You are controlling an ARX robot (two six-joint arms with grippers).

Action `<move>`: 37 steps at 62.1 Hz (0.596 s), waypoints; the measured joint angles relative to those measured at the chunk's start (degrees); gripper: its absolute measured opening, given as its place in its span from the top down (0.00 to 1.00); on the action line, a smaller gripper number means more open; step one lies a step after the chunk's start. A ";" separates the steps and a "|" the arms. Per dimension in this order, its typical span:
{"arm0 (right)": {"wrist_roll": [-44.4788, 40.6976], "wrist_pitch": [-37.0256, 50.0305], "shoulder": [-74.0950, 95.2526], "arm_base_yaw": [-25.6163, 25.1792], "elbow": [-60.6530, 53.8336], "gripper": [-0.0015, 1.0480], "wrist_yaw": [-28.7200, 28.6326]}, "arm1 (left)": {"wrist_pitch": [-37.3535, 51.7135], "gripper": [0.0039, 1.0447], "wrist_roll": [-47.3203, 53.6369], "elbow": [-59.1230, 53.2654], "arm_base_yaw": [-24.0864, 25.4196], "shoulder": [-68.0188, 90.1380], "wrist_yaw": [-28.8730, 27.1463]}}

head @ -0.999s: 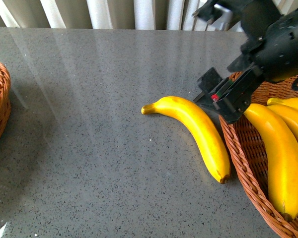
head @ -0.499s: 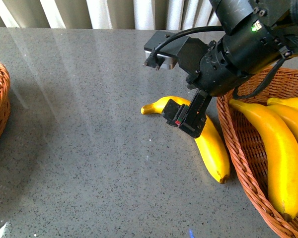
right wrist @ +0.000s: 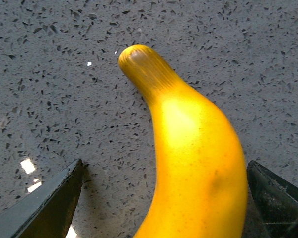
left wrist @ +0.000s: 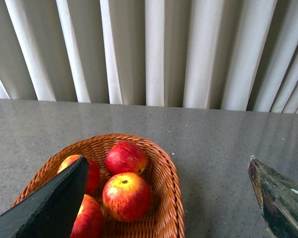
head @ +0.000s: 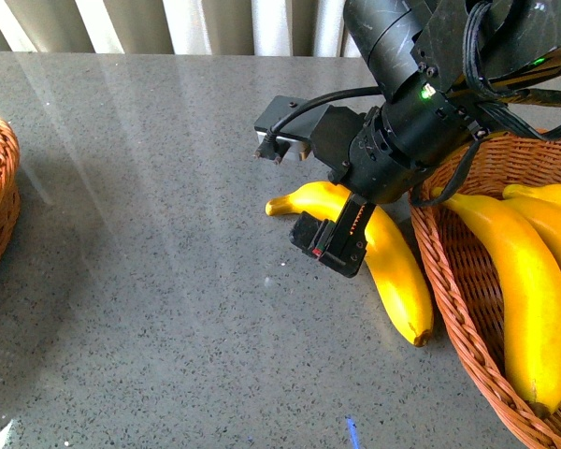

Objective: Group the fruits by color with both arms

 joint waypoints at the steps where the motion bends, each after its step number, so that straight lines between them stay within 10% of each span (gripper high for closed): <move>1: -0.02 0.00 0.02 0.00 0.07 0.09 0.04 | 0.00 0.09 0.00 0.00 0.00 0.00 0.00; 15: 0.04 -0.39 0.37 -0.04 0.39 0.10 -0.48 | 0.00 0.09 0.00 0.00 0.00 0.00 -0.02; 37: 2.19 -0.92 0.50 -0.68 1.70 0.61 -1.33 | 0.00 0.09 0.00 0.00 0.00 0.00 0.00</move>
